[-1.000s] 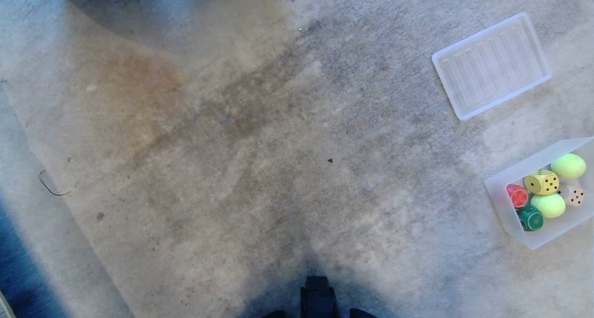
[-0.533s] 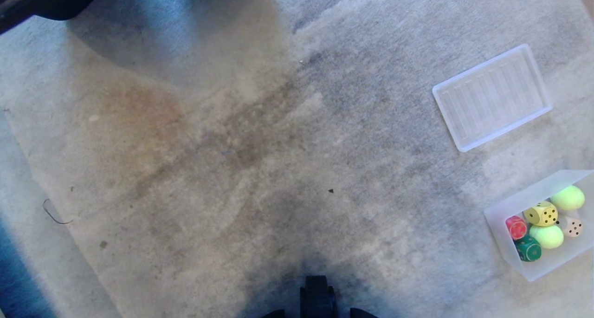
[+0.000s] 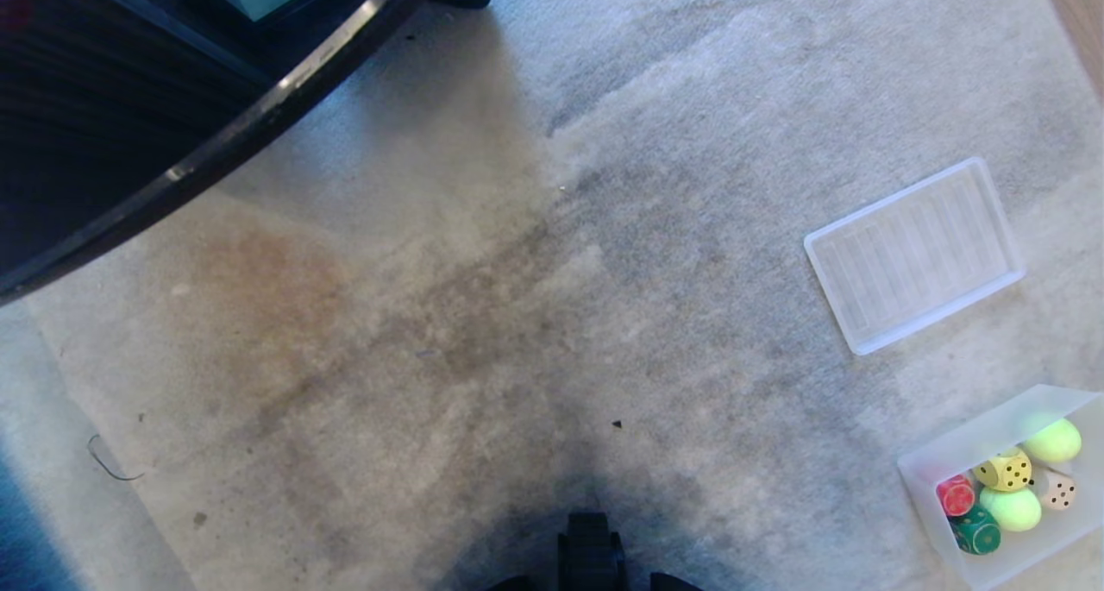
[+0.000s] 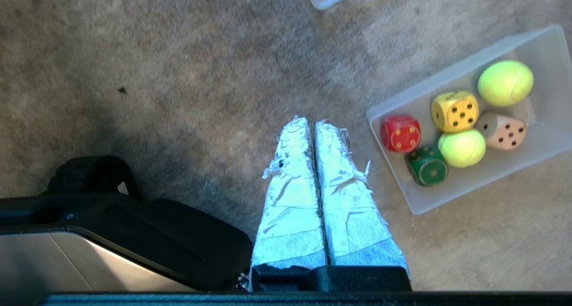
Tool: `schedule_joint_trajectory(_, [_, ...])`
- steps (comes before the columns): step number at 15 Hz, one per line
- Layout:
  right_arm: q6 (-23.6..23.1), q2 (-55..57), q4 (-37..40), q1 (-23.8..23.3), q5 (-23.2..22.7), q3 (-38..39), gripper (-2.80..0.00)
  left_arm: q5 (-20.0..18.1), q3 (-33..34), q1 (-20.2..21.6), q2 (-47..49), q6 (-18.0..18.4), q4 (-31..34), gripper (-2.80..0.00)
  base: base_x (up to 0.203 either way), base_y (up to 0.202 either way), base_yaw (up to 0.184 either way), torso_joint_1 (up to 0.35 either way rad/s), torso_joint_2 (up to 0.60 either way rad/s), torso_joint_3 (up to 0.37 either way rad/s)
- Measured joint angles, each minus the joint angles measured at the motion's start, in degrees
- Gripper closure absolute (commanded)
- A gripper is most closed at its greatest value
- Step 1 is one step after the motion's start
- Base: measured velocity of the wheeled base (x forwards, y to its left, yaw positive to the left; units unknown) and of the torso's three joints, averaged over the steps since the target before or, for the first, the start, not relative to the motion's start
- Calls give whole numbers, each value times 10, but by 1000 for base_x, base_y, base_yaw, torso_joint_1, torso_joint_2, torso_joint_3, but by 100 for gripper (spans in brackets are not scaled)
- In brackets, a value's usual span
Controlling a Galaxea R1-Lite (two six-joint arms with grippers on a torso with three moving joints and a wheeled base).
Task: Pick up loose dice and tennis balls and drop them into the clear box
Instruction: Close the lid
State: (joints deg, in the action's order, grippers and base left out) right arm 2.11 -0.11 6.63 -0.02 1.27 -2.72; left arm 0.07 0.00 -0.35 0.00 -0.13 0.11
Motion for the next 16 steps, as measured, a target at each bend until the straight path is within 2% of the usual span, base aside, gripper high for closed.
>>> schedule_joint_trajectory(11, [6,0,0,0,4,-1,0,0,0,0,0,-3,2,0,12,0,0,0,0,0])
schedule_joint_trajectory(14, [37,30,17,-4,35,-49,0,0,0,0,0,-3,1,0,0,0,0,0,0,0])
schedule_joint_trajectory(16, [63,111,16,-5,53,-108,0,0,0,0,0,-3,2,0,0,0,0,0,0,0])
